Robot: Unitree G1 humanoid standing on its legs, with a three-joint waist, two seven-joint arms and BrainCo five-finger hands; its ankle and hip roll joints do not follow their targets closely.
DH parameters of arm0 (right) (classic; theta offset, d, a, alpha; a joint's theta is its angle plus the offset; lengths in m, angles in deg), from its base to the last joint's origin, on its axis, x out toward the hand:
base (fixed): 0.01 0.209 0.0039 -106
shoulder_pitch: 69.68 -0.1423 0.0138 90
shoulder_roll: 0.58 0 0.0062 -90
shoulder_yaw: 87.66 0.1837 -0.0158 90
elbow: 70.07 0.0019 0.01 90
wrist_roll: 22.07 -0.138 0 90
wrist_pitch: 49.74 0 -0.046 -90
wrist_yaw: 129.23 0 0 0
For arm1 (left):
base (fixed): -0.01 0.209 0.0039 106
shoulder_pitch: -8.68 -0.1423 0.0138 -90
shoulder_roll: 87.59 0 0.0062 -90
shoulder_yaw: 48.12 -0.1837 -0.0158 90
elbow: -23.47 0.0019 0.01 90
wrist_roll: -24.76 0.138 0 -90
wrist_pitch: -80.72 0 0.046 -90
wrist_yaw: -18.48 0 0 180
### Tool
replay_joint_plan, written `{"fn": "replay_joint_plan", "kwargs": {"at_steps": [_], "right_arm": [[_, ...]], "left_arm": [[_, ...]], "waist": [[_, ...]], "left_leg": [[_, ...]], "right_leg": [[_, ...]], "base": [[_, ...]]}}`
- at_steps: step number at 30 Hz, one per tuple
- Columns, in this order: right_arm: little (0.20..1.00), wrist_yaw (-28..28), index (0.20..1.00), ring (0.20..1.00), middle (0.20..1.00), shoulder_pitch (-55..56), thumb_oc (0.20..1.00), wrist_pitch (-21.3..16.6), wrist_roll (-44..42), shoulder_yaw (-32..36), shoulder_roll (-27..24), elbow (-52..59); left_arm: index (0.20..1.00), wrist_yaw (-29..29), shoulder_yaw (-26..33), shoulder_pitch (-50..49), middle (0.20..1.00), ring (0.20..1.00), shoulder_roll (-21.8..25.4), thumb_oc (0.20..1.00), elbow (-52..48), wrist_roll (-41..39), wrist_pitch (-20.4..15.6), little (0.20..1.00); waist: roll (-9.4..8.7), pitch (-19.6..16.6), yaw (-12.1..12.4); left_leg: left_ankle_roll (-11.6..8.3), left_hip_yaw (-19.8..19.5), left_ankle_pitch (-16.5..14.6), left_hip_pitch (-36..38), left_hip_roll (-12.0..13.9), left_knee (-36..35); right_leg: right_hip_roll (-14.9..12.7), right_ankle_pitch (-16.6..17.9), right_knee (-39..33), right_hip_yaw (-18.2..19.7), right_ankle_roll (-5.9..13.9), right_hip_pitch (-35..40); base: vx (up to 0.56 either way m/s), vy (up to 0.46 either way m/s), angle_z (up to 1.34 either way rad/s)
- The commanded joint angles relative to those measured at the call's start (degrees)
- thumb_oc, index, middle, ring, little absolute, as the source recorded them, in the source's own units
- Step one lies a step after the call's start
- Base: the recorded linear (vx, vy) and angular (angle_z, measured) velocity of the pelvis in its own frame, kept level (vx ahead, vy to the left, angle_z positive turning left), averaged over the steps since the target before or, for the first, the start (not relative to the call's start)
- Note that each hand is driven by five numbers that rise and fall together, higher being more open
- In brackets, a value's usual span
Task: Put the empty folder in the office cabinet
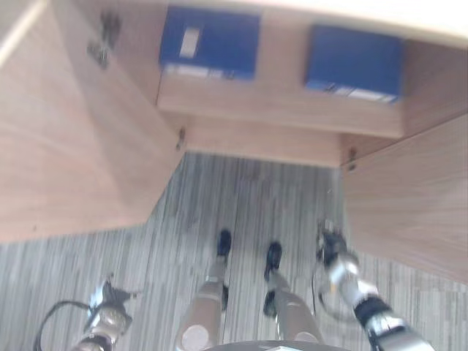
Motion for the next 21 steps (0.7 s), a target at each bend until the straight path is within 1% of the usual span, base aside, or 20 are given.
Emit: {"fn": "replay_joint_plan", "kwargs": {"at_steps": [1,2,4,5,6,8,9,11,12,13,14,15,16,20,21], "right_arm": [[0.2,2.2,0.2,0.2,0.2,-6.0,0.2,-1.1,3.2,3.8,-0.6,-1.5],[0.2,2.2,0.2,0.2,0.2,-6.0,0.2,-1.1,3.2,3.8,-0.6,-1.5],[0.2,5.4,0.2,0.2,0.2,3.4,0.2,0.7,5.9,3.7,1.7,0.7],[0.2,5.9,0.2,0.2,0.2,6.0,0.2,0.9,6.3,4.1,2.6,-0.3],[0.2,5.9,0.2,0.2,0.2,6.0,0.2,0.9,6.3,4.1,2.6,-0.3],[0.2,5.7,0.2,0.2,0.2,7.7,0.2,1.4,6.9,4.7,3.5,-1.5],[0.2,5.5,0.2,0.2,0.2,8.7,0.2,2.1,7.7,5.2,4.0,-2.9],[0.2,5.5,0.2,0.2,0.2,8.7,0.2,2.1,7.7,5.2,4.0,-2.9],[0.2,4.4,0.2,0.2,0.2,9.3,0.2,2.8,10.0,4.8,4.0,-4.2],[0.2,4.4,0.2,0.2,0.2,9.3,0.2,2.8,10.0,4.8,4.0,-4.2],[0.2,3.3,0.2,0.2,0.2,8.9,0.2,3.1,12.2,4.8,3.6,-4.8],[0.507,3.3,0.507,0.507,0.507,8.9,0.507,3.1,12.2,4.8,3.6,-4.8],[1.0,2.1,1.0,1.0,1.0,8.8,1.0,3.4,14.2,5.3,2.9,-4.8],[1.0,0.1,1.0,1.0,1.0,8.2,1.0,3.7,17.6,6.5,1.4,-5.2],[1.0,-1.8,1.0,1.0,1.0,8.5,1.0,3.6,19.7,8.5,-0.1,-4.5]], "left_arm": [[1.0,0.6,3.5,0.8,1.0,1.0,-0.8,1.0,4.9,-1.1,1.8,1.0],[1.0,0.6,3.5,0.8,1.0,1.0,-0.8,1.0,4.9,-1.1,1.8,1.0],[1.0,1.2,6.2,-0.6,1.0,1.0,-1.4,1.0,5.9,-1.3,2.6,1.0],[1.0,1.3,6.4,-1.8,1.0,1.0,-2.3,1.0,6.3,-0.8,2.7,1.0],[1.0,1.2,6.4,-1.8,1.0,1.0,-2.3,1.0,6.3,-0.8,2.7,1.0],[1.0,1.2,6.8,-2.6,1.0,1.0,-3.2,1.0,6.5,-0.9,3.0,1.0],[1.0,1.2,6.7,-3.4,1.0,1.0,-4.3,1.0,6.3,-1.0,3.2,1.0],[1.0,1.2,6.7,-3.4,1.0,1.0,-4.3,1.0,6.3,-1.0,3.2,1.0],[1.0,1.3,5.0,-3.4,1.0,1.0,-5.8,1.0,5.5,-0.9,3.2,1.0],[1.0,1.3,5.0,-3.4,1.0,1.0,-5.8,1.0,5.5,-0.9,3.2,1.0],[1.0,1.4,4.2,-3.5,1.0,1.0,-6.5,1.0,5.1,-0.6,3.2,1.0],[1.0,1.4,4.2,-3.5,1.0,1.0,-6.5,1.0,5.1,-0.6,3.2,1.0],[1.0,1.4,3.4,-3.7,1.0,1.0,-7.1,1.0,4.7,-0.4,3.4,1.0],[1.0,1.4,2.4,-3.5,1.0,1.0,-7.7,1.0,4.3,0.2,3.6,1.0],[1.0,1.3,2.3,-3.7,1.0,1.0,-7.9,1.0,4.3,0.7,3.9,1.0]], "waist": [[1.58,-0.3,0.8],[1.58,-0.3,0.8],[1.68,-3.6,-1.9],[1.66,-5.6,-2.7],[1.66,-5.5,-2.7],[1.7,-7.1,-3.4],[1.83,-8.7,-4.0],[1.83,-8.7,-4.0],[1.91,-9.9,-4.6],[1.91,-9.9,-4.6],[2.01,-10.6,-4.7],[2.02,-10.5,-4.7],[2.24,-11.0,-5.1],[2.6,-11.4,-5.4],[2.81,-11.6,-5.8]], "left_leg": [[-2.18,0.6,-5.3,6.2,3.1,-0.7],[-2.18,0.6,-5.3,6.2,3.1,-0.7],[-0.38,2.8,-7.4,14.9,3.7,-0.7],[-0.02,3.7,-8.6,18.5,3.7,-0.7],[-0.02,3.7,-8.7,18.6,3.7,-0.7],[0.25,4.6,-9.7,21.5,3.8,-0.7],[0.45,5.2,-10.5,23.4,3.8,-0.7],[0.45,5.2,-10.6,23.4,3.8,-0.7],[0.56,5.8,-11.4,26.0,3.9,-0.7],[0.56,5.8,-11.4,26.0,3.9,-0.7],[0.66,5.8,-11.7,26.9,3.8,-0.7],[0.66,5.8,-11.7,27.0,3.8,-0.7],[0.8,5.9,-11.9,27.8,3.8,-0.7],[0.91,5.9,-12.1,28.5,3.8,-0.7],[0.97,6.1,-12.3,28.9,3.9,-0.7]], "right_leg": [[-0.4,-0.9,0.5,-0.7,2.58,4.7],[-0.4,-0.9,0.5,-0.7,2.58,4.7],[0.3,-3.2,3.2,1.7,1.97,10.7],[0.8,-3.9,3.4,3.0,1.72,13.5],[0.8,-3.9,3.3,3.0,1.72,13.6],[1.0,-4.5,3.4,4.2,1.53,15.8],[1.3,-4.9,3.4,4.9,1.29,17.3],[1.3,-4.9,3.3,5.0,1.29,17.4],[1.6,-5.4,3.1,5.8,1.0,19.8],[1.6,-5.4,3.1,5.8,1.0,19.8],[1.9,-5.8,3.0,6.3,0.9,20.7],[1.9,-5.8,3.0,6.3,0.9,20.7],[2.1,-6.2,3.2,6.8,0.69,21.3],[2.3,-6.6,3.6,7.1,0.48,21.8],[2.4,-6.9,3.7,7.3,0.34,22.1]], "base": [[0.03,0.033,0.04],[0.08,0.088,-0.13],[0.1,0.099,-0.37],[0.09,0.048,-0.44],[0.09,0.009,-0.66],[0.08,-0.001,-0.65],[0.1,-0.002,-0.21],[0.07,-0.017,-0.12],[0.06,-0.032,-0.21],[0.08,-0.056,-0.19],[0.0,0.0,0.0],[0.04,-0.048,0.01],[0.02,-0.023,-0.03],[0.02,-0.035,-0.02],[0.03,-0.031,-0.01]]}}
